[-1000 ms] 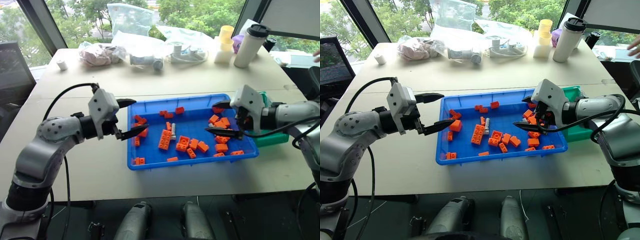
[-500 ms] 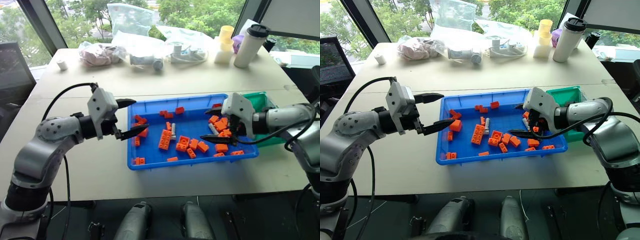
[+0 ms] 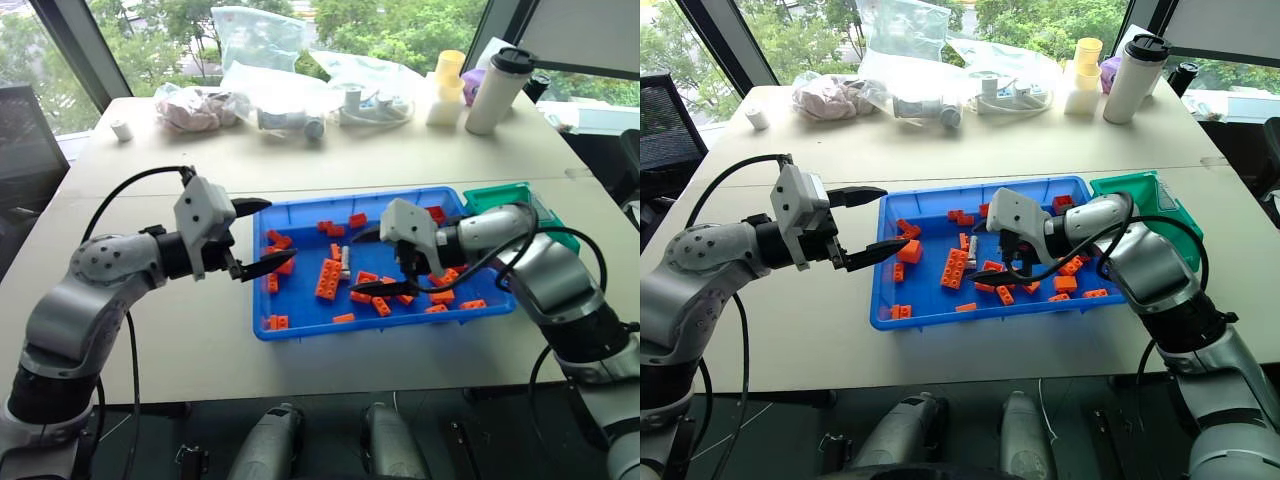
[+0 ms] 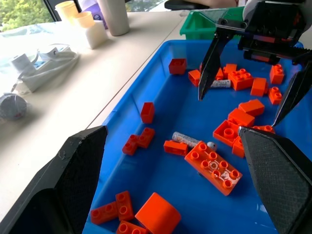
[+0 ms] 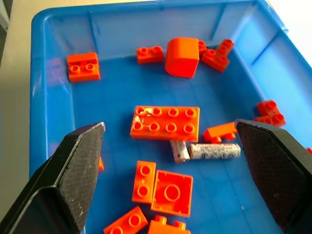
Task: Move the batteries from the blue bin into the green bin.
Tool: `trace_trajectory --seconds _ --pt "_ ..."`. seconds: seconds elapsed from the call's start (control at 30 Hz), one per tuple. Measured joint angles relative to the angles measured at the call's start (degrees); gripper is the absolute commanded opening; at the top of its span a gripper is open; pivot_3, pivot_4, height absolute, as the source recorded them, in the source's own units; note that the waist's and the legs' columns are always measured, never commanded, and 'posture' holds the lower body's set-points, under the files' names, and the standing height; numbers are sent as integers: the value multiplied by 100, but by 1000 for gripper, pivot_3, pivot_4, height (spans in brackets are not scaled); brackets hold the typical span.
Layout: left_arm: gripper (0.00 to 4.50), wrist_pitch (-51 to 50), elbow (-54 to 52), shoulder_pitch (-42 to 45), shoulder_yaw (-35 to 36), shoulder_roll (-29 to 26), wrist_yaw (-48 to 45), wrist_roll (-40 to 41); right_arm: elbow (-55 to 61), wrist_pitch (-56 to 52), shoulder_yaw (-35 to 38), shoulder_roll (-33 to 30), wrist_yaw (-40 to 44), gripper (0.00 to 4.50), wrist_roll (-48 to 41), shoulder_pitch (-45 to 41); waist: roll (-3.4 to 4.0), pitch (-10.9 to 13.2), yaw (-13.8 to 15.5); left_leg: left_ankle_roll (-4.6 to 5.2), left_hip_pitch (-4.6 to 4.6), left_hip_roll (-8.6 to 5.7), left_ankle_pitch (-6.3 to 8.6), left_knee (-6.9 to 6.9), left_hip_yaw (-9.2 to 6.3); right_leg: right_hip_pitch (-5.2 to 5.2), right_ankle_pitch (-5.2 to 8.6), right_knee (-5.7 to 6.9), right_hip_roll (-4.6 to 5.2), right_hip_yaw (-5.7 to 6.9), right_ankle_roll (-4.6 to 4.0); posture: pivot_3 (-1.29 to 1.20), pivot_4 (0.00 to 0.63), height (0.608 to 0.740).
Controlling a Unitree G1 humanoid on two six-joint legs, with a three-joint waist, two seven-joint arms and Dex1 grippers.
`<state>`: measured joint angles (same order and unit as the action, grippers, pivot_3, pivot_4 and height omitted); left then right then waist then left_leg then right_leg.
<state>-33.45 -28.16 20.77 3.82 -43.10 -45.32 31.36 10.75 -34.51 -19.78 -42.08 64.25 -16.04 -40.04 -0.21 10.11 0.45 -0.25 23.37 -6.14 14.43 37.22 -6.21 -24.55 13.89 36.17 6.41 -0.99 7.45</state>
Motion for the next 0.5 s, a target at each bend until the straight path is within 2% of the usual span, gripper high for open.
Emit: trace_trajectory --seconds 0.27,0.5 --pt "4500 -103 -194 -133 69 -14 193 11 -882 428 -636 605 159 4432 595 -164 0 0 2 -1 0 -1 0 0 -2 -1 0 1 -2 1 0 0 150 740" --pt "4500 -138 -338 -243 156 -14 305 41 -1462 799 -781 952 133 4432 1066 -272 0 0 -22 -3 0 -1 -2 -1 -3 -3 0 3 -3 0 0 0 150 740"
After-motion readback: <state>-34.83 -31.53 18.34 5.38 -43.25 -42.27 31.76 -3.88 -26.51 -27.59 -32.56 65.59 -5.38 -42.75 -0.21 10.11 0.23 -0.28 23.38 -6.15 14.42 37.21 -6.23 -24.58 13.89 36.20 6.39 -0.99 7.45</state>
